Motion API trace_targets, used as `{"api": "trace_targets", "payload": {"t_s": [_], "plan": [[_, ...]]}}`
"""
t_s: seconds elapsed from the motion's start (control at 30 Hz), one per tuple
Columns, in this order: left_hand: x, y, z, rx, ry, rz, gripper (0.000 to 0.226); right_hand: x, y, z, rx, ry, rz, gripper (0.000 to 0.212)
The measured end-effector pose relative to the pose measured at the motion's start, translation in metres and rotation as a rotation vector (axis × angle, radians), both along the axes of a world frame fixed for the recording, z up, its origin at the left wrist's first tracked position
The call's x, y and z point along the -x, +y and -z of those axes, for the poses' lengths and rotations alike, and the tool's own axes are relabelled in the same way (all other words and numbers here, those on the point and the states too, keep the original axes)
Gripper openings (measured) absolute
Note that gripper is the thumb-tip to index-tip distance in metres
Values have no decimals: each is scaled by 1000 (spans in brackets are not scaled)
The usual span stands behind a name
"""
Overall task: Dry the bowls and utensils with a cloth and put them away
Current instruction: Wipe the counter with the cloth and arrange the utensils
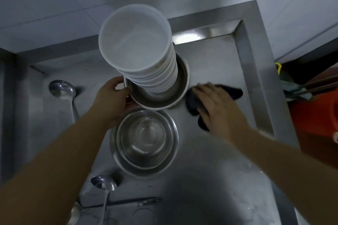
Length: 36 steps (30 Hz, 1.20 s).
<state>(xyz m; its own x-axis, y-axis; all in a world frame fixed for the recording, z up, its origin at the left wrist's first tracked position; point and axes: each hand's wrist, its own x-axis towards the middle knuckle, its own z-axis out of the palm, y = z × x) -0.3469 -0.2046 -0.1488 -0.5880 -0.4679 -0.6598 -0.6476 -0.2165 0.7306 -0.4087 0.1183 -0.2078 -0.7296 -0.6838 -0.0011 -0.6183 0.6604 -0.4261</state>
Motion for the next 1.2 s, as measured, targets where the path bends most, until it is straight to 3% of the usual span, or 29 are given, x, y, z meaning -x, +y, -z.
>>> {"api": "trace_targets", "payload": {"t_s": [0.37,0.77,0.9,0.97,1.1,1.2], "plan": [[42,62,-9,-77,64,-80,40,-159,92,8,-121,-8,17,67],[101,137,-14,-205,76,-131,41,-215,131,-4,-167,-9,57,67],[102,144,-15,-253,52,-74,21,-202,131,-9,-190,-23,-3,68],[90,142,-18,-204,42,-50,12,-189,124,-10,-194,-38,30,67],[33,118,-13,53,17,-15,26,-154,77,-11,-152,-81,240,66],[-19,87,-9,255,-21,108,21,-123,25,-10,-91,-65,249,66]]}}
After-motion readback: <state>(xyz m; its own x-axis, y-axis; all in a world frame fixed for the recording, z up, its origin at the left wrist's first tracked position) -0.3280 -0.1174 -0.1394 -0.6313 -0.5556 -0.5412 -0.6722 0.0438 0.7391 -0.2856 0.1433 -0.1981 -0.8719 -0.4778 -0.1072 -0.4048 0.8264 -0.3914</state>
